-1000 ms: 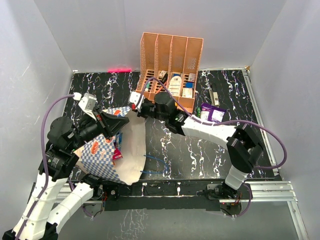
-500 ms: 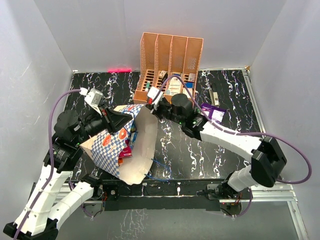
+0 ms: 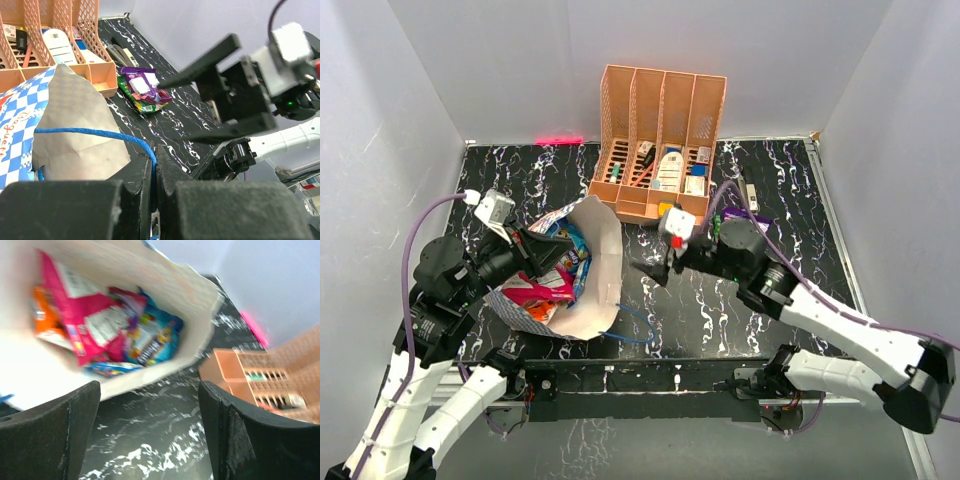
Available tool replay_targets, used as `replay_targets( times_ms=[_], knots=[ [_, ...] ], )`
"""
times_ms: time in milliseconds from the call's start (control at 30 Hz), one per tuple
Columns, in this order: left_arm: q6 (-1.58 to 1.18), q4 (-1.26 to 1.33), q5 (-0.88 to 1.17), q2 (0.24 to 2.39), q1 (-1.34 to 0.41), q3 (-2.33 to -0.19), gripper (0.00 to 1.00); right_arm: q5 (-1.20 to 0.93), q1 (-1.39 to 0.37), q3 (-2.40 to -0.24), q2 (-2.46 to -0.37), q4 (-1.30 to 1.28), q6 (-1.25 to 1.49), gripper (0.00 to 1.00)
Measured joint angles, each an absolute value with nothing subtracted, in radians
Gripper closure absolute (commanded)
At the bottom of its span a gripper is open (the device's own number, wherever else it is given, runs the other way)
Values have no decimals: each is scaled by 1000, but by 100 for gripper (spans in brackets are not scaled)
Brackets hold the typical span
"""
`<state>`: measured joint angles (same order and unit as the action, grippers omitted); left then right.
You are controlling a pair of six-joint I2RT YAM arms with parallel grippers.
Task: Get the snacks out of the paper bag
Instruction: Adjust the paper bag at the center of the board, then take out the snack from the paper bag.
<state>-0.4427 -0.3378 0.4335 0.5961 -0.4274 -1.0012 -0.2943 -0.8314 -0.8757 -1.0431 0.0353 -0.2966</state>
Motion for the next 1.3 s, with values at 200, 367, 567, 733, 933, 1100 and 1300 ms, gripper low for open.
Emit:
replay_targets(
  times_ms=[200, 367, 567, 733, 933, 1100, 1300],
  knots=[
    [-452, -333, 439, 606, -428, -1011, 100, -458, -937, -831, -1007, 151, -295, 24],
    [-483, -288, 467, 625, -428, -1035, 100, -530, -1007, -832, -1217, 297, -271, 39],
    [-501, -249, 490, 647, -427, -1055, 100, -523, -1095, -836, -1467, 355, -332, 39],
    [-506, -246, 493, 649, -427, -1055, 100, -441, -1174, -844, -1574, 392, -419, 35],
    [-506, -244, 497, 653, -427, -1055, 100, -307, -1211, -865, -1666, 504, -451, 31],
    [-507, -240, 506, 656, -427, -1055, 100, -197, -1222, -930, -1765, 582, -460, 31],
    [-507, -249, 505, 645, -427, -1055, 100, -94, -1232, -1003, -1851, 632, -469, 42]
  ],
)
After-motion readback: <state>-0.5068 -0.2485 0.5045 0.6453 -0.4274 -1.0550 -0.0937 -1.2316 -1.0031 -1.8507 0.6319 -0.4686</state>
